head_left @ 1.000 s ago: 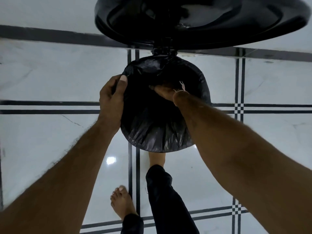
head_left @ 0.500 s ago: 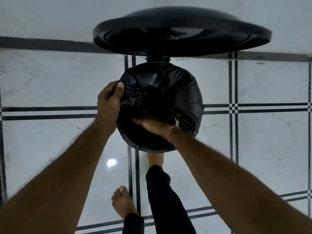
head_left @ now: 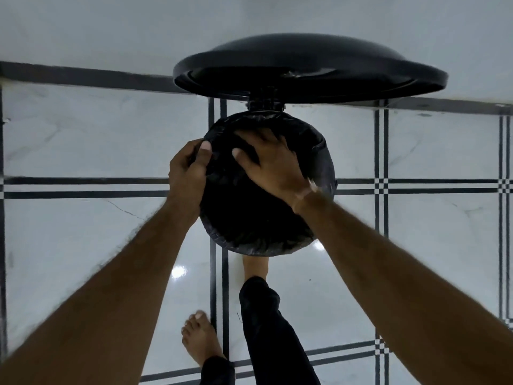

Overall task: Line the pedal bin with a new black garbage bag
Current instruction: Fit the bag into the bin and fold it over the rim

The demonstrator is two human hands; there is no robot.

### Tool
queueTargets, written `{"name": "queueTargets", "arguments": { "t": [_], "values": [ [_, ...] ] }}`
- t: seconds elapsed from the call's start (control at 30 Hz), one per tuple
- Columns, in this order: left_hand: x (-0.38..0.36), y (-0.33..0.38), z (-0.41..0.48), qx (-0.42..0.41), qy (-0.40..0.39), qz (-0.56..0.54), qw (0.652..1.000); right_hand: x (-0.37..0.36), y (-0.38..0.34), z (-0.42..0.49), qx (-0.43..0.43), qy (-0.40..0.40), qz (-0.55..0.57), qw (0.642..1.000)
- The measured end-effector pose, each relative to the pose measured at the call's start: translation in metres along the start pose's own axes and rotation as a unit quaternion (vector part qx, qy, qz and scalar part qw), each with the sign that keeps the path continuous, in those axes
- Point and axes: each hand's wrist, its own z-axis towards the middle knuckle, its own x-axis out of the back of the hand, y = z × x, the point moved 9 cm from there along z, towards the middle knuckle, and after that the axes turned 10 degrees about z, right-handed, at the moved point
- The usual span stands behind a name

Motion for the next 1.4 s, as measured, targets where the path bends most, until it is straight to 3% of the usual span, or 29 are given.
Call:
{"name": "queueTargets", "arguments": {
  "t": [0.17,0.23,0.33,0.37,0.47,0.6,0.73,0.83,0.9,0.97,1.03,1.1,1.23,1.4],
  "values": [
    [-0.001,-0.004,0.003,0.0,-0.005,0.009,1.0,-0.034,0.035,0.027,-0.16,-0.156,0.013,0.975],
    [-0.002,-0.004,0.002,0.001,-0.003,0.012,1.0,-0.03,0.044,0.016,-0.169,-0.125,-0.003,0.978],
    [0.001,-0.002,0.001,0.009,0.011,0.011,1.0,0.001,0.016,-0.035,-0.07,0.056,-0.048,0.995],
    [0.001,-0.002,0.0,0.01,0.01,0.011,1.0,0.005,0.011,-0.056,-0.061,0.082,-0.049,0.994],
    [0.0,0.001,-0.001,0.004,0.002,0.016,1.0,-0.008,0.038,-0.086,-0.161,0.013,-0.023,0.987],
    [0.0,0.0,0.0,0.003,0.021,0.011,1.0,-0.034,0.102,-0.047,-0.308,-0.041,0.114,0.944],
    [-0.003,0.002,-0.001,-0.007,0.026,0.014,1.0,-0.061,0.132,-0.023,-0.365,-0.079,0.14,0.917],
    [0.0,0.005,-0.003,0.017,0.024,0.023,0.999,-0.028,0.101,-0.045,-0.284,-0.001,0.163,0.945],
    [0.003,0.002,-0.005,0.057,0.024,0.016,0.998,0.008,0.068,-0.067,-0.142,0.1,0.132,0.976],
    [0.012,0.008,-0.004,0.06,0.056,0.041,0.996,0.046,0.039,-0.087,-0.025,0.209,0.063,0.976],
    [0.018,0.027,0.002,0.007,0.104,0.141,0.985,0.074,0.039,-0.084,0.0,0.277,0.021,0.961],
    [0.008,0.053,0.009,-0.051,0.122,0.249,0.959,0.09,0.049,-0.063,-0.04,0.285,0.007,0.958],
    [-0.024,0.073,0.03,-0.057,0.082,0.291,0.952,0.084,0.071,-0.013,-0.144,0.212,0.179,0.95],
    [-0.032,0.052,0.063,0.051,-0.011,0.197,0.979,0.074,0.1,0.02,-0.223,0.164,0.436,0.856]
  ]
}}
